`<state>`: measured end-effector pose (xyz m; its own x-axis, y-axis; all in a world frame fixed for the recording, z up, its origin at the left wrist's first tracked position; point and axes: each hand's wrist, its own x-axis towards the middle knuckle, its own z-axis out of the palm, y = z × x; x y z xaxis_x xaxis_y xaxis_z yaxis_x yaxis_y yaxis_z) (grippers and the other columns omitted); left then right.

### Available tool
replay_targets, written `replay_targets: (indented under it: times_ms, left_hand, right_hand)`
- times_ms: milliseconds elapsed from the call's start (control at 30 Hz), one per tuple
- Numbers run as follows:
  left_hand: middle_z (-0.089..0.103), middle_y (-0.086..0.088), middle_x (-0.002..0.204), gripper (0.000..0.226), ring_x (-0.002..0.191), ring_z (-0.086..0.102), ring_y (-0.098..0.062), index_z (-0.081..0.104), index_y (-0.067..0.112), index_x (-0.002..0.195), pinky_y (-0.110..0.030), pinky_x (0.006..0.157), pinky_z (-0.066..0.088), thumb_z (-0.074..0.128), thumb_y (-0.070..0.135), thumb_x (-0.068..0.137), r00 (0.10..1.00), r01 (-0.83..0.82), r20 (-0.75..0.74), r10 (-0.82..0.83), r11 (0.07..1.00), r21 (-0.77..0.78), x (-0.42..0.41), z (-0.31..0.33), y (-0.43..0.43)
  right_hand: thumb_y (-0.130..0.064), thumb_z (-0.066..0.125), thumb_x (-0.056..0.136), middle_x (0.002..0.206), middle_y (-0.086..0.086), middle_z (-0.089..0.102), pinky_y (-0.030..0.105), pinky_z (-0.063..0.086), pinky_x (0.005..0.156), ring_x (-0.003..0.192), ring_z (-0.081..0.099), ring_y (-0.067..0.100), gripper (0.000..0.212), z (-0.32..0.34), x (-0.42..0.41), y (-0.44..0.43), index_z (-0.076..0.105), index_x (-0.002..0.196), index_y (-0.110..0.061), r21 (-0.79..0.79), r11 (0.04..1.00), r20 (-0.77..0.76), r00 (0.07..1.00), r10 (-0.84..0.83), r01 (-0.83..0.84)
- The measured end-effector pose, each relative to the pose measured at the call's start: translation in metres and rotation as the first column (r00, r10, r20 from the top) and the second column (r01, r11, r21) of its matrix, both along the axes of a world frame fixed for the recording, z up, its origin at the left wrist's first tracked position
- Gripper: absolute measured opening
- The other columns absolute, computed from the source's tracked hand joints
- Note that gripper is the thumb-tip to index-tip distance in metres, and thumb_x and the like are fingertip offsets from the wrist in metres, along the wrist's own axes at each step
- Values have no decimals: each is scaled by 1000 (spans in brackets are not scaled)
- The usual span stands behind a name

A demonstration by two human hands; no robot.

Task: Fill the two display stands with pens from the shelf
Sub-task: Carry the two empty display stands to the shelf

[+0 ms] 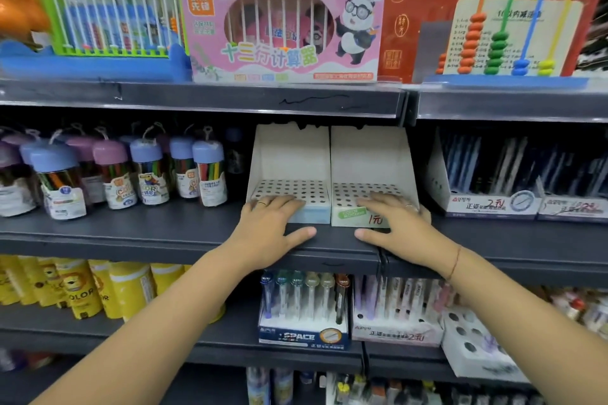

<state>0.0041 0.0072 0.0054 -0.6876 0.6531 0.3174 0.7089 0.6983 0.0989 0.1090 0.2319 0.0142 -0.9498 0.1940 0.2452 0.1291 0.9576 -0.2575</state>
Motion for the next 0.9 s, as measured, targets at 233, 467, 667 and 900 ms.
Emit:
replay_targets:
  times_ms: [233, 467, 667, 900]
  left_hand:
    - [31, 16, 151, 64, 139, 24, -10, 33, 35, 144, -33, 112, 12, 34, 68, 89, 998, 66, 3, -66, 997, 42, 39, 2, -23]
    - [43, 13, 141, 77, 129, 39, -10, 47, 32, 135, -33, 106, 24, 27, 79, 78, 995, 92, 3, -95, 976, 198, 66, 4, -46]
    - [39, -11, 135, 78, 125, 39, -30, 37, 8, 138, -48, 103, 36, 63, 55, 82, 963, -265, 142, 227, 737, 622, 37, -2, -51]
    - [48, 0, 143, 84, 136, 38, -29, 30, 21, 146, -45, 118, 16, 45, 73, 82, 879, -341, 470, 85, 801, 492, 17, -13, -45]
  right_hand:
    - [-58, 53, 86, 155, -15, 21, 51, 3, 117, 144, 11, 7, 57, -2, 47, -18, 37, 140, -48, -109, 991, -51, 996, 71, -76]
    - [-53, 57, 85, 143, -24, 32, 42, 3, 117, 135, 21, -2, 44, -7, 75, -31, 48, 128, -49, -160, 979, -217, 972, 88, -124]
    - [-46, 75, 73, 120, -5, 42, 50, 28, 110, 118, 40, 15, 54, -12, 68, -31, 49, 114, -23, -357, 926, -565, 761, -318, 121]
    - [-75, 37, 81, 105, -17, 50, 47, -5, 118, 124, 49, 18, 73, -33, 59, -24, 46, 134, -26, -471, 843, -266, 870, -415, 258]
